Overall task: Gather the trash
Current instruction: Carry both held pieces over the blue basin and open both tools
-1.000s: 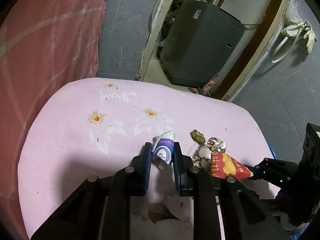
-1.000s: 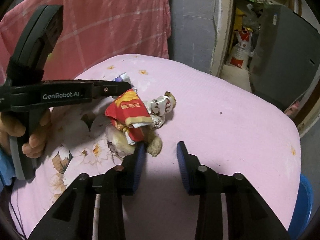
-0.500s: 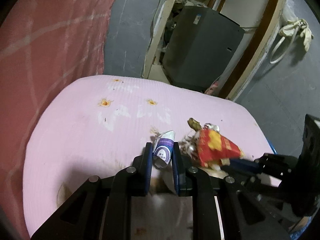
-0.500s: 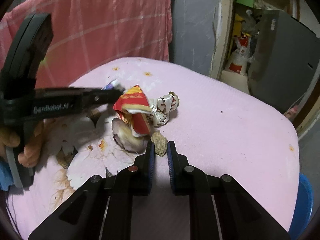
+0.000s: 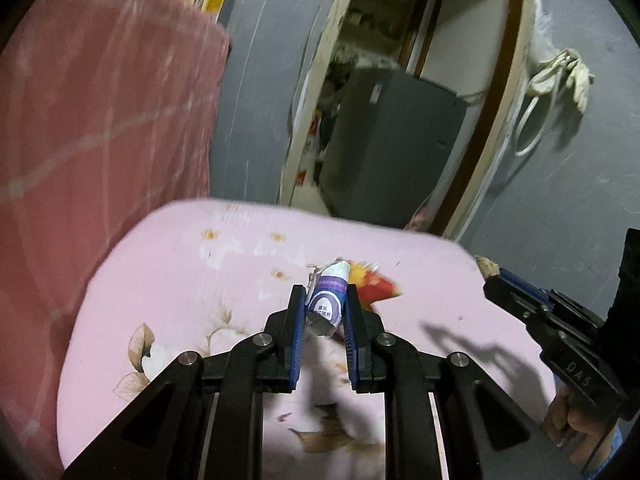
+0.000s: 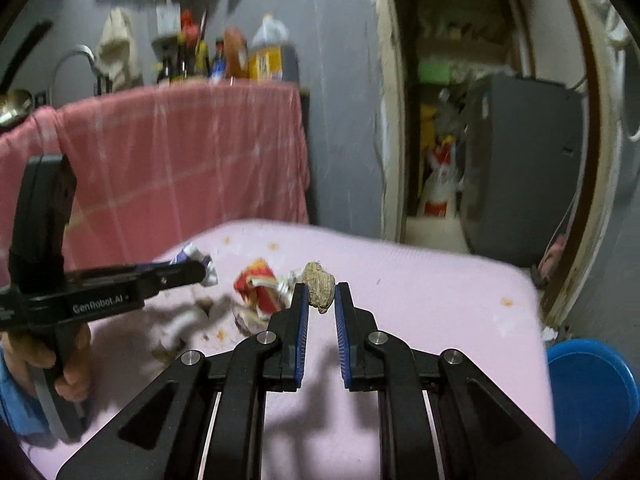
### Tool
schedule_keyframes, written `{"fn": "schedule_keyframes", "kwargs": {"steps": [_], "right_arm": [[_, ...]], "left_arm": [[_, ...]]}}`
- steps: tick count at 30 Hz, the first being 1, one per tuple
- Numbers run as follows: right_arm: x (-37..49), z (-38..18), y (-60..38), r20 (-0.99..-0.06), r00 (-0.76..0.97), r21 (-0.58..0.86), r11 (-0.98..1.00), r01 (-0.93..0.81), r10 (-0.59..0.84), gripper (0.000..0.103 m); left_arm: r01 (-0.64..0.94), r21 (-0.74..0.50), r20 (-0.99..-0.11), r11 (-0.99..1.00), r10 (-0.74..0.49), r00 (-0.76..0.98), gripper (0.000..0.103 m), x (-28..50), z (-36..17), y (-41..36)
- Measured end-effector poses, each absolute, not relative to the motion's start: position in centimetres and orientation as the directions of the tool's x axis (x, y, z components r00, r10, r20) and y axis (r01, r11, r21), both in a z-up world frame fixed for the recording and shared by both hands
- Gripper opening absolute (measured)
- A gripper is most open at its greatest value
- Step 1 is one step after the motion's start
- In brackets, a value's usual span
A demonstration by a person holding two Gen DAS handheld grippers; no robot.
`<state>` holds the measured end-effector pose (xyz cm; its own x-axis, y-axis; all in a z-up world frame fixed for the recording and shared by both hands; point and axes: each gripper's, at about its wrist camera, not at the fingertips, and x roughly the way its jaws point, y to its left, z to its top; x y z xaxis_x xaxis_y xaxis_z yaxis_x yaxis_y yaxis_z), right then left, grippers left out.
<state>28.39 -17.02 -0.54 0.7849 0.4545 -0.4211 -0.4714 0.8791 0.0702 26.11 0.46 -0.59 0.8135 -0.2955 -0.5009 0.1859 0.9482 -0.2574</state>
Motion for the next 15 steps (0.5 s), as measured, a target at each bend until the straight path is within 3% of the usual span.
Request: {"fn": "schedule_keyframes", "kwargs": {"steps": [8,15], "right_arm": [[24.9,2.9,-20.2,-0.213,0.883,0.07,0.908,-0.412,0.417,0.011],[23.3,4.6,-23.0,-0.11,0.934,0.066,0.94,-0.336,0.341,0.011]], "left_arm": [[0.23,-0.206,-0.362,0.951,-0.292,0.885,0.015,24.2,2.8,-2.5],[0.29,-0.184,-0.288,0.939,-0.334,0.898,0.015,23.7,5.0,-6.3]]}}
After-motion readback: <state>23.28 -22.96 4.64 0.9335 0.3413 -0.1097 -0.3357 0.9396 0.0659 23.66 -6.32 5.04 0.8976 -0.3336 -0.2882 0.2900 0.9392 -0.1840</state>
